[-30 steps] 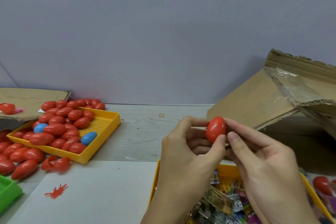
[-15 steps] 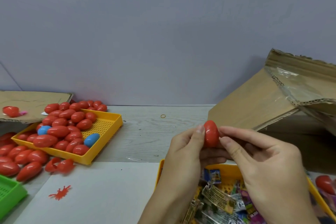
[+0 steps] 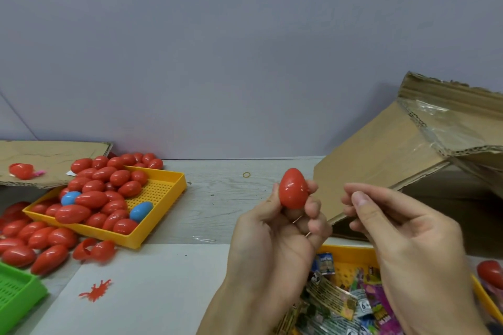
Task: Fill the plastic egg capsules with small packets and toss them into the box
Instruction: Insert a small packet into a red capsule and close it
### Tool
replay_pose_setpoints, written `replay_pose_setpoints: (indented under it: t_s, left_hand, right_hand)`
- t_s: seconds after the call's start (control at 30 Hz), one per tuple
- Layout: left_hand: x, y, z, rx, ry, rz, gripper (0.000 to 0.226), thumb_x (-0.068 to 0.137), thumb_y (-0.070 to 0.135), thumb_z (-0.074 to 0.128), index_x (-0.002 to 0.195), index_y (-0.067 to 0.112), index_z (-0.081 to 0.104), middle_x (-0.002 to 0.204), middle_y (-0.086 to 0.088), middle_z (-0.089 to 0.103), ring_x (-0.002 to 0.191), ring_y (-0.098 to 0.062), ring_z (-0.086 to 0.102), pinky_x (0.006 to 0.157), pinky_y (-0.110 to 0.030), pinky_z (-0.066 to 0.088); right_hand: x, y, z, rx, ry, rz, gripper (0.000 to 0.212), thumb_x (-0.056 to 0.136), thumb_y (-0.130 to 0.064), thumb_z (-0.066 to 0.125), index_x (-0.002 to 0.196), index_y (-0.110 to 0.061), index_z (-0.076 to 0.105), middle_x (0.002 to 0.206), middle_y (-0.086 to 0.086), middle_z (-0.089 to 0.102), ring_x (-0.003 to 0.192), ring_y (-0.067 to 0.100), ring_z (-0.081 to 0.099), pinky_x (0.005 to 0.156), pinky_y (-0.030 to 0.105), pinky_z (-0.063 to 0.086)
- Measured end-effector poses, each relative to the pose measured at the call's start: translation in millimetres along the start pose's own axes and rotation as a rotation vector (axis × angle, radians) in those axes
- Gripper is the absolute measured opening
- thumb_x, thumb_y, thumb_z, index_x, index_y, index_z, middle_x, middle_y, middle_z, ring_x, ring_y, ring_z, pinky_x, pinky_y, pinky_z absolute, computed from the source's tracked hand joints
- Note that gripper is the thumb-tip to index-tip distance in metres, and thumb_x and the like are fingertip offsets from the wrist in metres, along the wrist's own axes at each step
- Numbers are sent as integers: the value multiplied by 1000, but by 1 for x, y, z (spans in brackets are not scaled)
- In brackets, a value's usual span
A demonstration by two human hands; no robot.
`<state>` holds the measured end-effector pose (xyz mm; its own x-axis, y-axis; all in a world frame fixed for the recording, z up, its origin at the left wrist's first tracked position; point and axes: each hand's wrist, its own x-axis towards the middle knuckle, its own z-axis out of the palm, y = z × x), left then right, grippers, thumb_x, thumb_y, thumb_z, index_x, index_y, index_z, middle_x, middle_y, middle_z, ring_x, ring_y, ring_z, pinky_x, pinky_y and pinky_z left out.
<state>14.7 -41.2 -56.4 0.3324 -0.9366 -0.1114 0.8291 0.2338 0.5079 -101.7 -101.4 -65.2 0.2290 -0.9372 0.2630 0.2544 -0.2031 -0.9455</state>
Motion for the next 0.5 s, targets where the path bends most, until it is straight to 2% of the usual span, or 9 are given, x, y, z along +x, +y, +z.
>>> replay_pose_setpoints:
  t_s: [0.1, 0.17, 0.23, 0.3, 0.37, 0.43, 0.5]
  left_hand:
    - [1, 1, 0, 39, 56, 36, 40, 95, 22, 46, 79, -3, 74, 72, -16, 61, 57, -21, 57, 59, -28, 48]
    - [1, 2, 1, 93, 106, 79, 27, 87, 22, 56, 88, -2, 69, 82, -18, 67, 65, -25, 65, 63, -30, 53]
    - [2, 3, 2, 118, 177, 154, 27, 79, 17, 64, 99, -3, 62, 85, -17, 70, 69, -26, 69, 61, -29, 57]
    - [4, 5, 0, 145, 244, 260, 33, 76, 12, 67, 106, 0, 57, 80, -13, 69, 68, -24, 69, 58, -26, 57]
    - [5, 7, -4, 201, 310, 358, 34, 78, 9, 69, 108, 3, 54, 79, -11, 67, 67, -22, 69, 59, -25, 57]
    - [5, 8, -7, 264, 375, 424, 29, 83, 7, 70, 107, 3, 54, 80, -10, 68, 68, -22, 70, 59, -25, 56]
    - [6, 8, -10, 309, 415, 462, 27, 85, 8, 71, 106, 3, 56, 80, -9, 70, 68, -21, 72, 58, -24, 56]
  right_hand:
    - [-2, -3, -2, -43, -93, 52, 32, 89, -6, 64, 83, -34, 78, 67, 8, 73, 54, 11, 66, 52, 15, 52]
    - [-3, -6, -3, -93, -189, 99, 31, 90, -6, 63, 82, -33, 77, 61, 12, 70, 47, 14, 60, 48, 16, 49]
    - [-4, -8, -4, -176, -281, 134, 31, 91, -9, 63, 82, -35, 76, 60, 11, 69, 45, 15, 58, 45, 18, 46]
    - [-5, -9, -5, -328, -369, 137, 32, 90, -12, 62, 80, -40, 74, 60, 5, 70, 45, 14, 59, 44, 19, 46]
    - [-5, -7, -7, -594, -457, 71, 29, 85, -19, 61, 75, -45, 71, 59, -7, 68, 48, 8, 59, 45, 18, 46]
    - [-5, -7, -9, -875, -557, 6, 23, 81, -27, 60, 74, -47, 69, 62, -24, 64, 58, 0, 60, 46, 13, 43]
    - [-5, -9, -12, -1060, -639, -15, 18, 78, -37, 55, 77, -51, 66, 65, -29, 61, 66, -7, 58, 50, 12, 44]
